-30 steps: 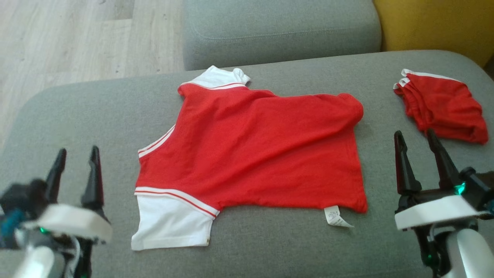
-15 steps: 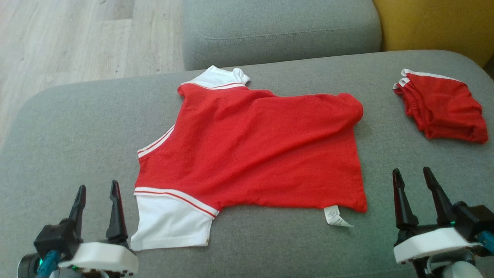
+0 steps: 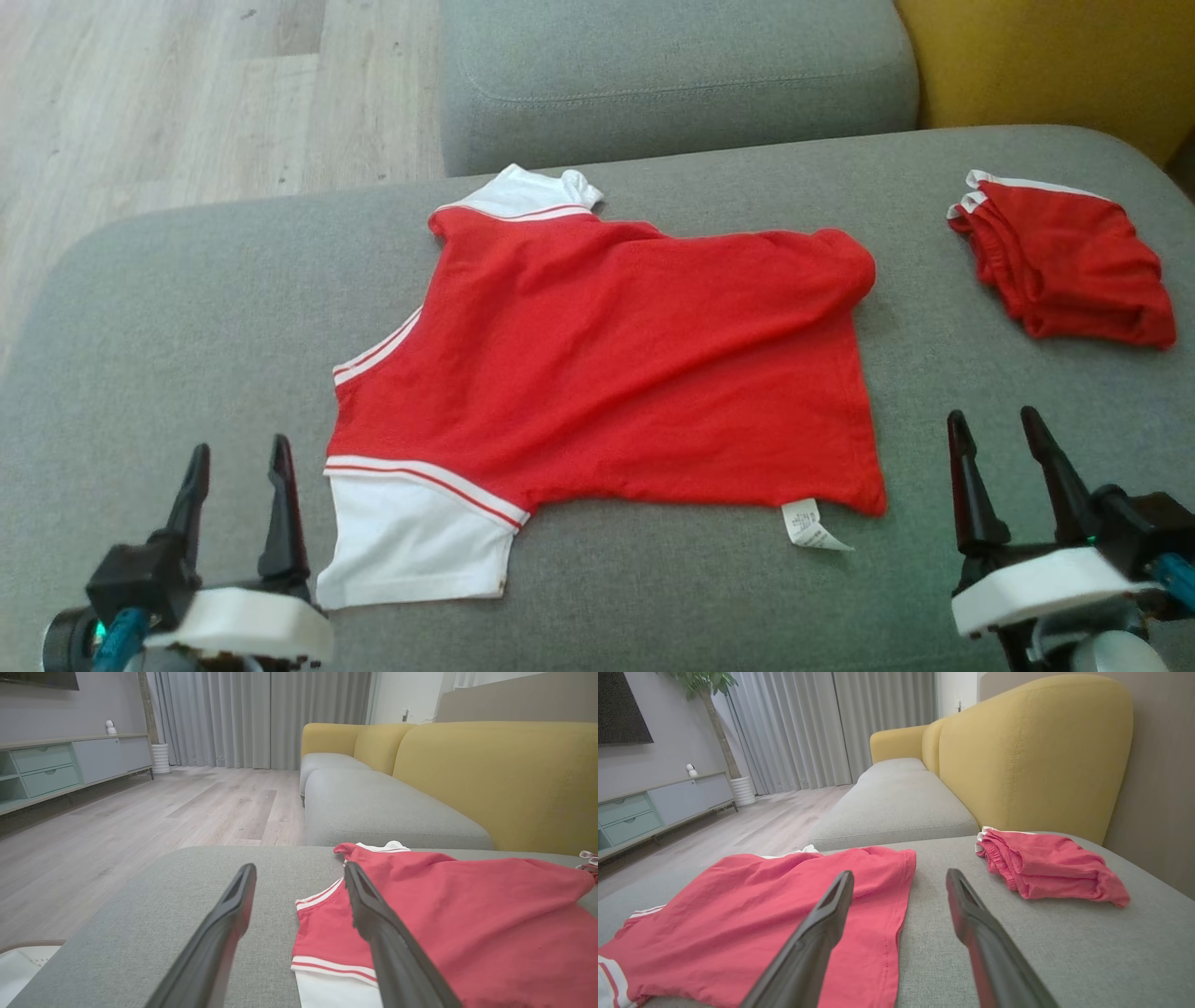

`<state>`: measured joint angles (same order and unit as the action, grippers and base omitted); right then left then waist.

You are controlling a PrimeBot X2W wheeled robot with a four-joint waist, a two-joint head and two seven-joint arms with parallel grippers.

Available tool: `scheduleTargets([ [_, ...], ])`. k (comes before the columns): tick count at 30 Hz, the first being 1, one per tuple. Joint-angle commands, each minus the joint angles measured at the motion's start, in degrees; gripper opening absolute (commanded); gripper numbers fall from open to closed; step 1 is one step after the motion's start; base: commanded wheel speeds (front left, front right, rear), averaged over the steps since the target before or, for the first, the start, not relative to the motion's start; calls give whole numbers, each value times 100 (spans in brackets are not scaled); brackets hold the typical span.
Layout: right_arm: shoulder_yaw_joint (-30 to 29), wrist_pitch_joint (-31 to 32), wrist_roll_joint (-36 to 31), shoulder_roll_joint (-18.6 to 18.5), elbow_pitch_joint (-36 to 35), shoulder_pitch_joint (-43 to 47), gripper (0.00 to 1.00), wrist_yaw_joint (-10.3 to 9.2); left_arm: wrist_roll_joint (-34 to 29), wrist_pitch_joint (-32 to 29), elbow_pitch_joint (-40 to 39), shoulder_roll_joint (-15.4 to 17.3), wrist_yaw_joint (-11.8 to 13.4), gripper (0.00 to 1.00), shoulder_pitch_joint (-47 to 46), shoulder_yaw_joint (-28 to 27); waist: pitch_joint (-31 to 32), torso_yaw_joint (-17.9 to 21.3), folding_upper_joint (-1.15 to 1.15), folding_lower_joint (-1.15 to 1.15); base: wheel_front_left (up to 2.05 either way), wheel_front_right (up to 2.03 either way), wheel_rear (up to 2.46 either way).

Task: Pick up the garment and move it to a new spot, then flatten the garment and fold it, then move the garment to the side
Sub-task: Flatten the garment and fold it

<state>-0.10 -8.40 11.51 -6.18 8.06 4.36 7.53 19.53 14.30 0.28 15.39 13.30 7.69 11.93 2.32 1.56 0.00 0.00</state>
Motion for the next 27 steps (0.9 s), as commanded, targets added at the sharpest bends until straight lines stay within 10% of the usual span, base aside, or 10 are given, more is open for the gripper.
scheduleTargets([
  [1,120,45,-5,-112,-154,-215,100,-4,-72,69,-128,14,-41,100,-242,-281,8,-8,0,0,0,0,0],
  [12,417,2192,358,-89,931,-636,100,-4,516,-1679,697,109,-494,100,-347,127,-95,-217,0,0,0,0,0],
  [27,391,2510,433,76,1988,-1297,100,-4,618,-2587,1453,192,-879,100,-976,576,-396,-374,0,0,0,0,0],
])
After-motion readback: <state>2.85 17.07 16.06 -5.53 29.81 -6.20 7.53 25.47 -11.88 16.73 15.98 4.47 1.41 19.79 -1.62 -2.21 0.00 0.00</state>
